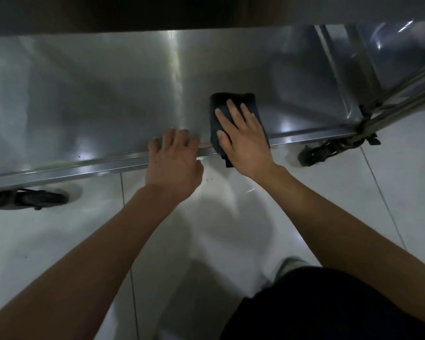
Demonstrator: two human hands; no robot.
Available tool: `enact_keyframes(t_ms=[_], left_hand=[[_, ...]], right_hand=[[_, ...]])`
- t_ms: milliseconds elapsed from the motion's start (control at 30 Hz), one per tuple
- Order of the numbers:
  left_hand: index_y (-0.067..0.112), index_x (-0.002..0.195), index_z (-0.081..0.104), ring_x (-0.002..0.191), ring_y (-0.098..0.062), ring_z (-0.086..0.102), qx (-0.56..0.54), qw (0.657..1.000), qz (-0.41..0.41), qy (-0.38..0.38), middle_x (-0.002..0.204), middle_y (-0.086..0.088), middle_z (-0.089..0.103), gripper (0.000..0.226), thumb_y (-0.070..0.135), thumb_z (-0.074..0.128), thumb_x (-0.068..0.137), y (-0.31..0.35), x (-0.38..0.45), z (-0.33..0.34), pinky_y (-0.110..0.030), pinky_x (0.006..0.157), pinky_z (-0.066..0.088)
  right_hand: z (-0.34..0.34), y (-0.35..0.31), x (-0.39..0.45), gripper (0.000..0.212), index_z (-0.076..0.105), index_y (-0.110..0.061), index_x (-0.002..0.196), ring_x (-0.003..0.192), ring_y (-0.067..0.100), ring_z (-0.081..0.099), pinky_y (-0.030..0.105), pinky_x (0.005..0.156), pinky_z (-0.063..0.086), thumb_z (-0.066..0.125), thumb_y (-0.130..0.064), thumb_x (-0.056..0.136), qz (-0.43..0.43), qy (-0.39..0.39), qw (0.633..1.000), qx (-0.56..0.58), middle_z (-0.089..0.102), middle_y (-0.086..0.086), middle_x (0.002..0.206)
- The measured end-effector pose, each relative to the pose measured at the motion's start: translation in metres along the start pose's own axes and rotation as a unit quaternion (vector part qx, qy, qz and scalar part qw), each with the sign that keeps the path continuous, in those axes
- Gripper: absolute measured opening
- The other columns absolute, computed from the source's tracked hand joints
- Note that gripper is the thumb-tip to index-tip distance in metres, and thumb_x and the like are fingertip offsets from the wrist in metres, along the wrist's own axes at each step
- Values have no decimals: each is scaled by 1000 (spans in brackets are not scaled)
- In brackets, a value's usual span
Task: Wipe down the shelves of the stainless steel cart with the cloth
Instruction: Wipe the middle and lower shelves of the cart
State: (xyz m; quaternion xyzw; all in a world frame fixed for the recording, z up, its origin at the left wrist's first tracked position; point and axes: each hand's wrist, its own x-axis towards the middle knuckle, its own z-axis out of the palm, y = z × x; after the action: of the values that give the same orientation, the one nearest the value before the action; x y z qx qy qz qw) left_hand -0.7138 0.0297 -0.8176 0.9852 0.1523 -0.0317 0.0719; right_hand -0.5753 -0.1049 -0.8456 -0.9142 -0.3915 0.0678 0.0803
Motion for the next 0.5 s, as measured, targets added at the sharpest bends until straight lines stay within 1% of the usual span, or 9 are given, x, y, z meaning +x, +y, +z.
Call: enact_keyframes(t_ms=[67, 133, 267, 333, 433, 500], left_hand=[[16, 128, 58, 137, -32, 36, -14, 1000, 7, 0, 140, -8, 47, 42, 30, 57, 88, 24, 12, 4, -54, 108, 32], [17, 128, 58, 137, -31, 36, -19, 1000, 19, 6, 140, -8, 47, 42, 30, 57, 88, 47, 24, 8, -54, 107, 33], [19, 129, 57, 135, -30, 37, -30, 998, 44, 15, 142, -7, 45, 42, 31, 55, 89, 90, 47, 15, -53, 106, 35], [21, 128, 58, 133, -29, 38, -29, 998, 55, 16, 141, -5, 45, 42, 33, 55, 88, 109, 58, 17, -51, 104, 36], [22, 128, 58, 132, -30, 38, -26, 998, 60, 8, 141, -5, 44, 42, 34, 56, 88, 129, 73, 19, -52, 101, 38], [23, 126, 58, 132, -30, 38, -23, 998, 54, -2, 142, -5, 43, 40, 36, 56, 88, 135, 80, 21, -53, 99, 39]], right_hand=[[-4, 25, 0, 53, 22, -25, 159, 154, 28, 6, 44, 124, 8, 21, -41, 108, 8, 4, 1000, -1, 9, 3, 168], [-10, 51, -1, 52, 23, -25, 159, 154, 28, 7, 42, 123, 8, 22, -40, 108, 15, 7, 1000, -3, 10, 3, 168], [-21, 106, -3, 54, 31, -24, 156, 152, 32, 18, 47, 122, 18, 22, -41, 106, 37, 26, 999, -6, 21, 7, 166], [-26, 137, -6, 55, 31, -24, 156, 152, 32, 19, 48, 122, 21, 21, -41, 105, 63, 30, 998, -12, 22, 7, 165], [-35, 185, -13, 52, 29, -26, 157, 153, 31, 15, 48, 124, 17, 26, -39, 107, 116, 39, 993, -4, 17, 4, 167], [-39, 209, -17, 52, 27, -27, 157, 153, 30, 12, 47, 124, 14, 26, -38, 107, 146, 45, 988, -17, 14, 3, 167]])
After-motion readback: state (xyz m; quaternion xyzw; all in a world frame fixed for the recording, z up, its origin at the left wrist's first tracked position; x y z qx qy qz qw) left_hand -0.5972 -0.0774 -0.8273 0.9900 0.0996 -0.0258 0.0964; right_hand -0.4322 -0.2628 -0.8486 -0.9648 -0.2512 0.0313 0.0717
